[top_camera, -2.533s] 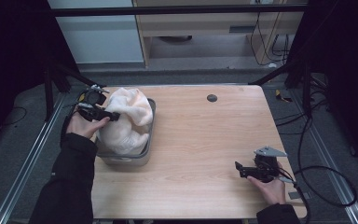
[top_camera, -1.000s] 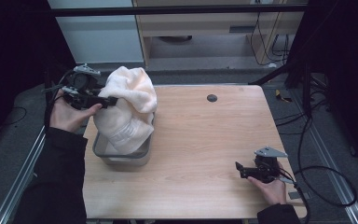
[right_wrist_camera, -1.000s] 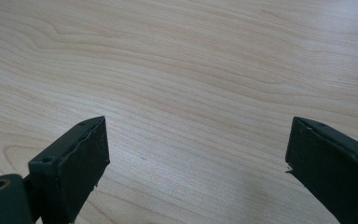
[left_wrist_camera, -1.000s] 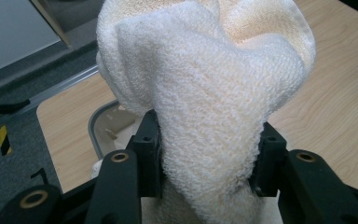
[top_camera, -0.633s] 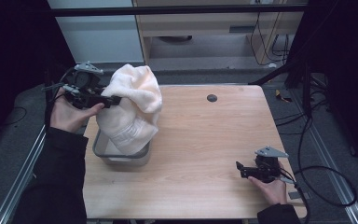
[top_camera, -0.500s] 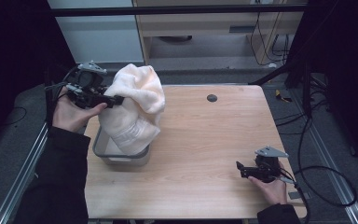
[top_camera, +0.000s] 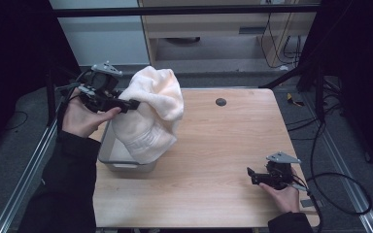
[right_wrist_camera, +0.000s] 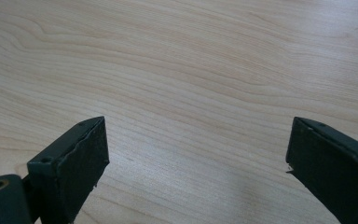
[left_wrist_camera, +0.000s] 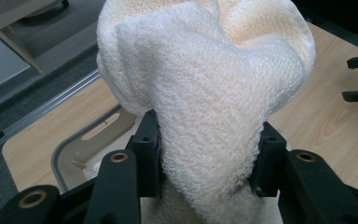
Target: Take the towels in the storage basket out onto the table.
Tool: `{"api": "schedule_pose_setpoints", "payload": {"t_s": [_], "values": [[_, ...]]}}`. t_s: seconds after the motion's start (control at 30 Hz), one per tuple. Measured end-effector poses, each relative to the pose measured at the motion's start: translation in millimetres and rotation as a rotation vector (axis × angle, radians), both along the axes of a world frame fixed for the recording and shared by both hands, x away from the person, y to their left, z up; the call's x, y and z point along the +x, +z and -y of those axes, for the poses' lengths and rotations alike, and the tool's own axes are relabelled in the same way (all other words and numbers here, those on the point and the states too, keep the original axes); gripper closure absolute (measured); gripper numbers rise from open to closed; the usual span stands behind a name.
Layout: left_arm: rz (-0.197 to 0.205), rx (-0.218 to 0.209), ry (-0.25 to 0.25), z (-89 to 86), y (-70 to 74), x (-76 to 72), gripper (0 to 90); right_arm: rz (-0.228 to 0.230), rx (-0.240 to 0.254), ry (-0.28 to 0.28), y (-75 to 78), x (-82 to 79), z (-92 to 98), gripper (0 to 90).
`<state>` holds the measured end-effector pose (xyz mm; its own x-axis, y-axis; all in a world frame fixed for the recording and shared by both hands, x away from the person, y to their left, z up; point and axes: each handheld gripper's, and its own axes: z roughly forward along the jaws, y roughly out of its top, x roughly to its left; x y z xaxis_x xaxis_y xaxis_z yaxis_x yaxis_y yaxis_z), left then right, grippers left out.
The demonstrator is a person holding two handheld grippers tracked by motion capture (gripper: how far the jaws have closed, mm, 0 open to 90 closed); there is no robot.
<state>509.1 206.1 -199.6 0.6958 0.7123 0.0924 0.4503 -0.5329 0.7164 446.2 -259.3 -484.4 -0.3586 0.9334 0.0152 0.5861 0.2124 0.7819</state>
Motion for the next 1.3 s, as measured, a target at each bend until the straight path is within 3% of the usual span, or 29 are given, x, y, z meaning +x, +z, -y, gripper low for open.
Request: {"api": "schedule_pose_setpoints", "payload": {"t_s": [0.57, 0.93, 1.3], "values": [[-0.016, 0.025, -0.114, 51.3, -12.4, -2.8, 54.6, 0.016, -0.029, -0.055, 3.7, 0.0, 7.0, 6.1], [-0.055, 0.071, -0.185, 79.8, -37.1, 0.8, 54.3, 0.024, -0.002, -0.115, 2.9, 0.5, 18.4, 7.3], [-0.091, 0.100, -0.264, 112.8, -63.3, 2.9, 54.2, 0.030, -0.010, -0.133, 2.4, 1.3, 22.2, 7.3]]}}
